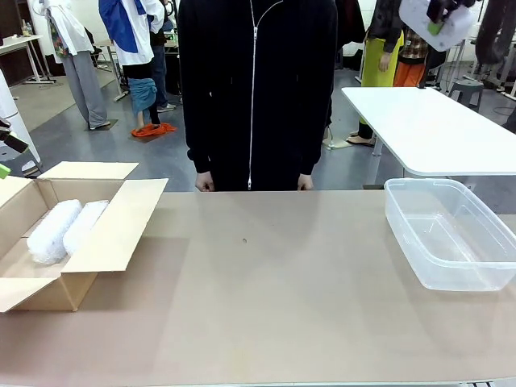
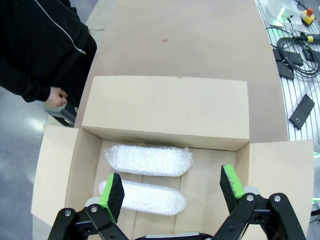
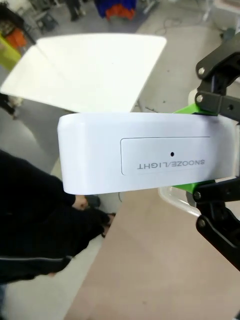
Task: Separate and place wrapped and unwrapped clocks.
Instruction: If the picked Digital clock is wrapped, place it in the Package Box ; if not, place it in the Organizing box.
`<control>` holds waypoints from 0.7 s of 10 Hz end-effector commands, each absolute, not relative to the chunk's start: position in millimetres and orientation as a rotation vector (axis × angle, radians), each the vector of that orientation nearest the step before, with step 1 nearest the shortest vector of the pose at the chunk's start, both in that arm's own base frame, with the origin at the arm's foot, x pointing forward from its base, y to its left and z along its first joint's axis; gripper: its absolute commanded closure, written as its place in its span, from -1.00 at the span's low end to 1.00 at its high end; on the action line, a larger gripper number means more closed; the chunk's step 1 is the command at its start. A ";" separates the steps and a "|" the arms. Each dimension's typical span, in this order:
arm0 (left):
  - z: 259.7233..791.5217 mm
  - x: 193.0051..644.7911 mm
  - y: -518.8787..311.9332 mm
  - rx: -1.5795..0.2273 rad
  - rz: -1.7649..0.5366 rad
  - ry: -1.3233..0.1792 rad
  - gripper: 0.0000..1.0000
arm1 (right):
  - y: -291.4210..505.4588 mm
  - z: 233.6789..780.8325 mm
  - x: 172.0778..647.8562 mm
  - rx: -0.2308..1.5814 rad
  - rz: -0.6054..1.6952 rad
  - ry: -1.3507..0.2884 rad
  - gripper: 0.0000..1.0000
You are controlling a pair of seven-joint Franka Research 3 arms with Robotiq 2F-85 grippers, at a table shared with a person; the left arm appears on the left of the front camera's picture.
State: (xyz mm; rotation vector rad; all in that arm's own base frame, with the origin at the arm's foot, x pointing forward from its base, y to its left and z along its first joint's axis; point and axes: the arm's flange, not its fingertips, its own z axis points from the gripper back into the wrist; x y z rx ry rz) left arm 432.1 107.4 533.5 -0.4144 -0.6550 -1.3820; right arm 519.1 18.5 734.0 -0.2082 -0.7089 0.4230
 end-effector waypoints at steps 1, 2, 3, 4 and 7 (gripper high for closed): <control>534.0 431.8 107.2 -0.422 -1.389 -0.669 -1.00 | 7.5 698.1 509.1 -0.149 0.322 -0.794 -0.02; 534.0 431.8 107.2 -0.422 -1.389 -0.669 -1.00 | -3.7 679.1 509.3 -0.124 0.290 -0.799 -0.02; 534.0 431.8 107.2 -0.422 -1.389 -0.669 -1.00 | -11.8 660.3 510.7 -0.099 0.264 -0.796 -0.02; 534.0 431.8 107.2 -0.422 -1.389 -0.669 -1.00 | -19.9 639.7 512.7 -0.080 0.236 -0.791 -0.02; 534.0 431.8 107.2 -0.422 -1.389 -0.669 -1.00 | -34.2 574.9 497.0 -0.006 0.164 -0.698 -0.02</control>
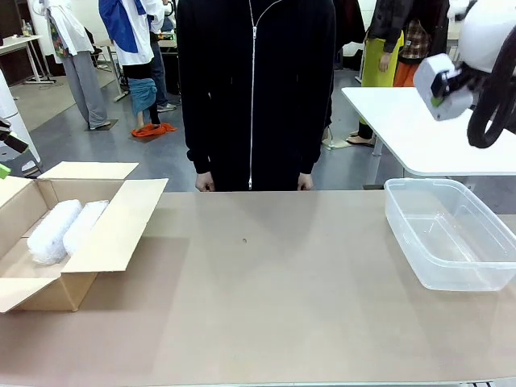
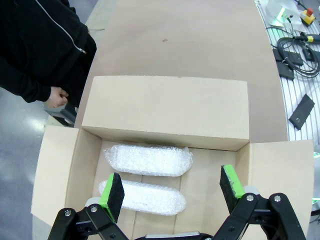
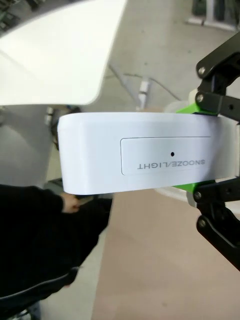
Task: Separate and place wrapped and unwrapped clocks.
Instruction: If the picked Digital clock is wrapped, place it in the Package Box ; if not, place it in the Organizing box.
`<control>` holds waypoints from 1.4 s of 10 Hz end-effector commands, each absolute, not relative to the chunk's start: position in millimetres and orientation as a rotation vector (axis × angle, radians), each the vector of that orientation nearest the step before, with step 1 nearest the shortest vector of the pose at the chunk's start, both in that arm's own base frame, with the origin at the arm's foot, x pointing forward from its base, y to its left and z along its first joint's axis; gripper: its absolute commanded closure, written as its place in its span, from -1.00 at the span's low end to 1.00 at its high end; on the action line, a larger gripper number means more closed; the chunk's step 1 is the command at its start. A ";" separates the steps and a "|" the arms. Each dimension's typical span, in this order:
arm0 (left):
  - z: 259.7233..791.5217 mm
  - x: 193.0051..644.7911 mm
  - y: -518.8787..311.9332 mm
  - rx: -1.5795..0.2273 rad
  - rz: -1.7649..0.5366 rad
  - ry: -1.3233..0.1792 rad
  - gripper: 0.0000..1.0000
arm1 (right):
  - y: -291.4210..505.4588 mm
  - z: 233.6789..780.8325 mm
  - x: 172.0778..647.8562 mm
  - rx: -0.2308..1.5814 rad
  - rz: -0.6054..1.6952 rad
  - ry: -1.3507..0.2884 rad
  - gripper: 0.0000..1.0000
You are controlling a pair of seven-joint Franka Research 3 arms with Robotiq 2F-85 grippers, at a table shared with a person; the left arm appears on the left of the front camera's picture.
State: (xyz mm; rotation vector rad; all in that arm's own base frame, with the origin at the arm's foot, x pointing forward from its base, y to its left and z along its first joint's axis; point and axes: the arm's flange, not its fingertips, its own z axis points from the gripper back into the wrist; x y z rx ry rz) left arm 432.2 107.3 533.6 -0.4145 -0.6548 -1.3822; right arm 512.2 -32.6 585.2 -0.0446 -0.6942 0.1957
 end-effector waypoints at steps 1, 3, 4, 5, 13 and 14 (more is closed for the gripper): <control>534.0 431.8 107.2 -0.422 -1.389 -0.669 -1.00 | -34.0 552.5 489.7 0.016 0.154 -0.655 -0.02; 534.0 431.8 107.2 -0.422 -1.389 -0.669 -1.00 | -33.8 514.3 479.5 0.054 0.130 -0.592 -0.02; 534.0 431.8 107.2 -0.422 -1.389 -0.669 -1.00 | -34.3 499.4 476.4 0.065 0.125 -0.577 -0.02; 534.0 431.8 107.2 -0.422 -1.389 -0.669 -1.00 | -35.2 481.0 474.8 0.071 0.119 -0.548 -0.02; 534.0 431.8 107.2 -0.422 -1.389 -0.669 -1.00 | -74.2 366.3 470.5 0.083 0.061 -0.344 -0.02; 534.0 431.8 107.2 -0.422 -1.389 -0.669 -1.00 | -78.3 352.9 471.0 0.085 0.056 -0.328 -0.02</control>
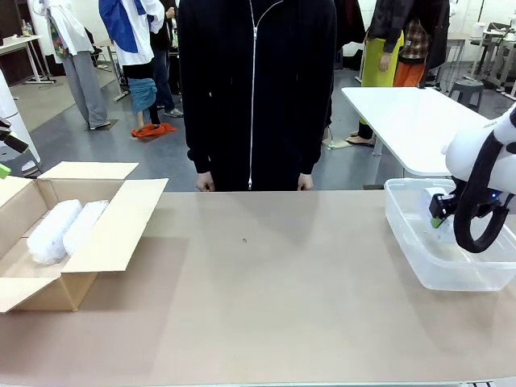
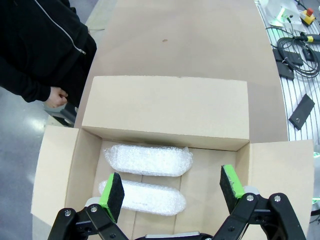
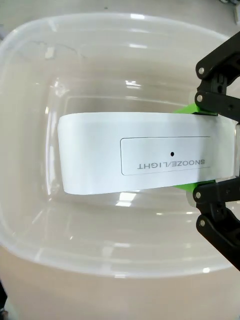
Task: Separate and place wrapped and unwrapped clocks.
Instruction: If the picked Digital clock is wrapped, place it in the Package Box ; if not, place it in the Organizing box.
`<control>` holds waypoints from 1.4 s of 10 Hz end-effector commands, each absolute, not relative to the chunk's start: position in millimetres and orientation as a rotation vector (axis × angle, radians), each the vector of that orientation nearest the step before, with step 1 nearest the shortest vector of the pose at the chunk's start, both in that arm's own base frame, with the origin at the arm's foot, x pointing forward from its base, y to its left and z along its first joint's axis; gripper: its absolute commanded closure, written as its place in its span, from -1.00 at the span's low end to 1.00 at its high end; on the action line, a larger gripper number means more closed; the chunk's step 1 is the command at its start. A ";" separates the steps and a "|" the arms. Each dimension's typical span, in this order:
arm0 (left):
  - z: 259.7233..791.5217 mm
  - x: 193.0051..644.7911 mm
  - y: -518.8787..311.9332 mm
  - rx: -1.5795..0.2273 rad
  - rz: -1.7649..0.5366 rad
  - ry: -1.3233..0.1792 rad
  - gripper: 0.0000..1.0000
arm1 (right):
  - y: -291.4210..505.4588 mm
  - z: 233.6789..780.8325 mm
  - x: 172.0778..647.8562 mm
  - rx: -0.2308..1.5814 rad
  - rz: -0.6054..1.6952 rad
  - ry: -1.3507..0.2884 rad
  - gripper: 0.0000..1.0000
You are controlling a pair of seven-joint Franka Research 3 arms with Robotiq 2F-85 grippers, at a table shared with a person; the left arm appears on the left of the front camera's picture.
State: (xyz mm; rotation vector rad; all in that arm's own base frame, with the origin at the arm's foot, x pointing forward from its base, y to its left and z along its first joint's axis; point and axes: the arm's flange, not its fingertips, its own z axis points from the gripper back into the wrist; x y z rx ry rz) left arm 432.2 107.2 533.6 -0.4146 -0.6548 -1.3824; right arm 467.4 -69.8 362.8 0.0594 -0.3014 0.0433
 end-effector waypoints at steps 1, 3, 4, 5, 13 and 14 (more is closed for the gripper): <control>534.0 431.8 107.2 -0.422 -1.389 -0.669 -1.00 | -82.8 342.0 471.3 0.088 0.052 -0.316 -0.02; 534.0 431.8 107.2 -0.422 -1.389 -0.669 -1.00 | -84.6 339.8 471.6 0.096 0.061 -0.322 -0.02; 534.0 431.8 107.2 -0.422 -1.389 -0.669 -1.00 | -83.8 343.6 473.7 0.088 0.085 -0.339 -0.02; 534.0 431.8 107.2 -0.422 -1.389 -0.669 -1.00 | -83.0 351.9 474.9 0.084 0.085 -0.337 -0.08; 534.0 431.8 107.2 -0.422 -1.389 -0.669 -1.00 | -80.0 405.5 476.8 0.032 0.113 -0.385 -1.00; 534.0 431.8 107.2 -0.422 -1.389 -0.669 -1.00 | -78.7 421.0 477.9 0.015 0.121 -0.405 -1.00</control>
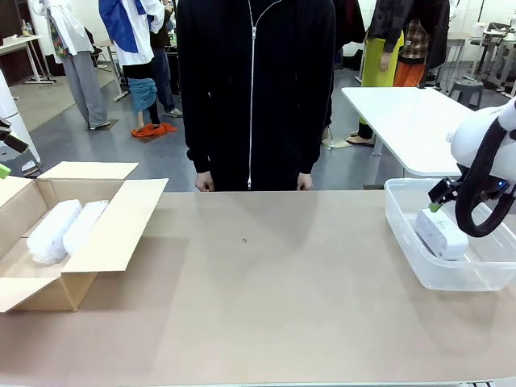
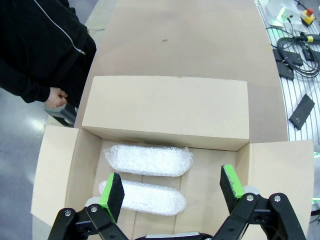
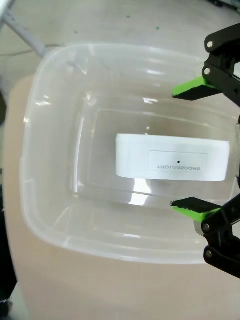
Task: Separate and place wrapped and unwrapped clocks.
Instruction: If the picked Digital clock is wrapped, place it in the Package Box ; if not, place it in the Organizing box.
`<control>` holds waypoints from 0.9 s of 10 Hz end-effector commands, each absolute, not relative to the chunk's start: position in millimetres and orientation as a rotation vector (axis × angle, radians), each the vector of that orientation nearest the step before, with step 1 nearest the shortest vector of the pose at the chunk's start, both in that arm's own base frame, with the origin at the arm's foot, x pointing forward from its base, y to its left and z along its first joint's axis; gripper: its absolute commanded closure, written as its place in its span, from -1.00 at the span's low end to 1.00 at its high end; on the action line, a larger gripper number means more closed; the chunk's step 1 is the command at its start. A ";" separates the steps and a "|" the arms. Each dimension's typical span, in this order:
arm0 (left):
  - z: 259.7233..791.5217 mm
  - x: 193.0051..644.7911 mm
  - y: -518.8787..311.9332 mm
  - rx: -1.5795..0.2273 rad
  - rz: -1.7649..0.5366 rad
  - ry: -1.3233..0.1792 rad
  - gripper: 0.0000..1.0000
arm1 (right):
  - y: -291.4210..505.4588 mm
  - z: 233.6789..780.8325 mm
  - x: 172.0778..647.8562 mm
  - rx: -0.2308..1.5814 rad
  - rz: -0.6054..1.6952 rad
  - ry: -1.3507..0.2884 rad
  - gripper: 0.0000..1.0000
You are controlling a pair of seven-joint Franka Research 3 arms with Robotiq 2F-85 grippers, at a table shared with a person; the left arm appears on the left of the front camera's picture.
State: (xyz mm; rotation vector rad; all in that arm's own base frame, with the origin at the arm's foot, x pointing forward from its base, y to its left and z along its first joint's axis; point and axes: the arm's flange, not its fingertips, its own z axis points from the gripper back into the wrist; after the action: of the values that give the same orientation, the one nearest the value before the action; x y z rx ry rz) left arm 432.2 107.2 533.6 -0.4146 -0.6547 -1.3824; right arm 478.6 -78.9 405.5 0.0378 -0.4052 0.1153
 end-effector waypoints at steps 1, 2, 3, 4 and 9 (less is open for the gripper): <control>534.0 431.8 107.2 -0.422 -1.389 -0.669 -1.00 | -76.7 434.4 478.7 0.002 0.132 -0.410 -1.00; 534.0 431.8 107.2 -0.422 -1.389 -0.669 -1.00 | -73.9 446.8 478.1 -0.017 0.146 -0.405 -1.00; 534.0 431.8 107.2 -0.422 -1.389 -0.669 -1.00 | -68.7 462.3 477.3 -0.034 0.164 -0.407 -1.00; 534.0 431.8 107.2 -0.422 -1.389 -0.669 -1.00 | -63.3 473.4 478.2 -0.034 0.178 -0.407 -1.00; 534.0 431.8 107.2 -0.422 -1.389 -0.669 -1.00 | -54.9 499.3 478.4 -0.056 0.203 -0.421 -1.00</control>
State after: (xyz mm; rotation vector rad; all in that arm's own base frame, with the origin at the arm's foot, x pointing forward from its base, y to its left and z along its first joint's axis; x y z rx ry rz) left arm 432.2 107.2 533.6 -0.4147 -0.6547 -1.3825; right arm 478.0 -54.1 498.0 -0.0246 -0.4348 0.2190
